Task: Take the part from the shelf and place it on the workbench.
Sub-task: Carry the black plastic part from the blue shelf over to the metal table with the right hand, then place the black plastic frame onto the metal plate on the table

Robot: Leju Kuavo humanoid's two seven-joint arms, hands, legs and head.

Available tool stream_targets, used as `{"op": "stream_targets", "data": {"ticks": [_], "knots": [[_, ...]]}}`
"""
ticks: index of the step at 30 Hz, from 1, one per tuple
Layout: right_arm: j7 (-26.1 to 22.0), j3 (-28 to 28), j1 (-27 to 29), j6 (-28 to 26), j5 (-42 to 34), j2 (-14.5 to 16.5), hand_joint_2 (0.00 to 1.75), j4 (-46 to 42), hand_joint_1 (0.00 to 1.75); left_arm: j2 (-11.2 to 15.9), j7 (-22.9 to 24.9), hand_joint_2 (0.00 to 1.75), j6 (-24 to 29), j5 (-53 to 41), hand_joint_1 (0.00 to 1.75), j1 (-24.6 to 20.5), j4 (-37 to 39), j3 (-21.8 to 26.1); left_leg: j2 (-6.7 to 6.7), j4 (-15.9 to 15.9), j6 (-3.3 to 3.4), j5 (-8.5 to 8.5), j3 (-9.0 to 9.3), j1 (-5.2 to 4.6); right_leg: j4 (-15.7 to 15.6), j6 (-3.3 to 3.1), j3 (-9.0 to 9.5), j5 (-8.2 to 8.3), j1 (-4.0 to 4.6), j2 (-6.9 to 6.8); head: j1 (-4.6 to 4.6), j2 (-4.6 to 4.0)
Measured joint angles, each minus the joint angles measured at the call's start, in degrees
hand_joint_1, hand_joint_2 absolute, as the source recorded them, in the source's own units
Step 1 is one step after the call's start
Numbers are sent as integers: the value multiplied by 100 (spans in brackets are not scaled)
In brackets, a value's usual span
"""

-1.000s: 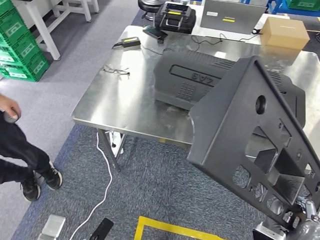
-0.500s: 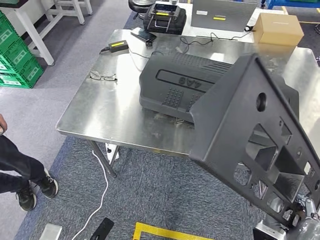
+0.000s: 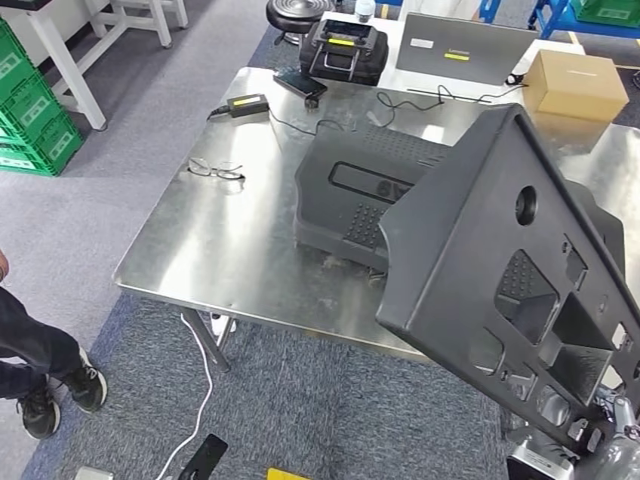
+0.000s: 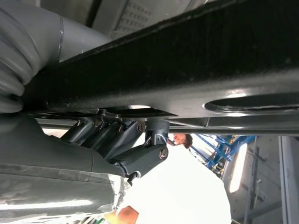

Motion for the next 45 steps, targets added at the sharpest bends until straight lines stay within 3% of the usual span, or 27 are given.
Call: {"op": "stream_targets", "data": {"ticks": [2, 5, 7, 8, 11, 12, 13, 15, 17, 19, 23, 27, 30, 33, 35, 45], "knots": [[2, -1, -5, 1, 2, -10, 175, 5, 175, -3, 1, 175, 0, -1, 0, -13, 0, 0, 1, -16, -61, -76, 61, -4, -463, -73, 107, 254, 41, -11, 0, 1], [6, -9, 0, -1, 4, -15, 175, 5, 175, -6, 3, 175, -3, -2, 0, -17, 0, 0, 9, -16, -150, -102, 129, -12, -588, -206, 181, 223, 63, -10, -3, 0], [5, -13, -12, 0, 5, -15, 175, 0, 175, -8, -2, 175, -3, -6, 0, -34, 0, 0, 14, 216, -179, -163, 74, -23, -679, -269, 330, 194, 38, -11, -7, 1], [3, -13, -25, 0, 3, -15, 175, -2, 175, -7, -4, 175, -2, -10, 0, -46, 0, 0, 15, 476, -192, -251, -60, -28, -714, -293, 395, 181, 29, -16, -11, 1], [0, -26, -64, 0, 10, -17, 175, 2, 175, -4, 25, 175, 66, -24, 0, -42, 0, 0, 15, 1395, -228, -592, -702, -25, -727, -334, 494, 103, 30, -11, -19, 0], [-1, -34, -71, 0, 22, -18, 175, 5, 175, -3, 43, 175, 112, -40, 0, -33, 0, 0, 15, 1473, -232, -567, -833, -20, -727, -334, 534, 68, 31, -2, -21, -1], [-3, -43, -80, 0, 38, -18, 175, 7, 175, -3, 65, 175, 167, -62, 0, -27, 0, 0, 15, 1342, -231, -405, -860, -14, -727, -326, 585, 29, 30, 8, -22, -1], [-19, -63, -110, 0, 80, -18, 175, 10, 175, -4, 115, 175, 270, -105, 0, -30, 0, -1, 16, 722, -212, 134, -721, -4, -727, -289, 705, -58, 29, 17, -17, 1], [-47, -80, -147, 1, 116, -19, 175, 9, 175, -5, 161, 175, 338, -139, 0, -41, 0, -4, 19, 229, -173, 398, -618, -20, -710, -231, 747, -124, 36, 18, -14, 1], [-69, -90, -181, 1, 151, -22, 175, -2, 175, -7, 192, 175, 369, -184, 0, -39, 0, -10, 19, 110, -125, 395, -620, -41, -701, -182, 731, -171, 48, 15, -10, 1], [-147, -118, -293, 0, 260, -37, 175, -35, 175, -21, 240, 175, 380, -271, 0, -45, 0, -41, 7, 95, -99, 423, -608, -35, -739, -266, 762, -172, 63, 7, 1, 1], [-190, -149, -447, 0, 432, -62, 175, -67, 175, -34, 262, 175, 309, -344, 0, -83, 0, -84, 7, 95, -63, 401, -606, -48, -797, -261, 790, -166, 61, 8, 2, 1], [-166, -155, -645, 0, 615, -104, 175, -75, 175, -34, 274, 175, 229, -401, 0, -120, 0, -127, 7, 96, -47, 396, -603, -60, -811, -224, 792, -158, 55, 7, 2, 1], [-103, -156, -856, 0, 733, -184, 175, -91, 175, -34, 289, 175, 177, -425, 0, -158, 0, -183, 7, 99, -36, 398, -601, -64, -823, -123, 796, -153, 47, 6, 2, 1], [-44, -156, -967, 0, 786, -238, 175, -93, 175, -34, 302, 175, 149, -459, 0, -174, 0, -205, 8, 99, -33, 401, -597, -65, -824, -91, 799, -153, 45, 6, 1, 0], [292, -128, -1394, 1, 991, -506, 175, -31, 175, -34, 338, 175, 57, -509, 0, -189, 0, -299, 10, 98, -34, 406, -576, -43, -804, -90, 807, -154, 65, 6, -1, 1]]}}
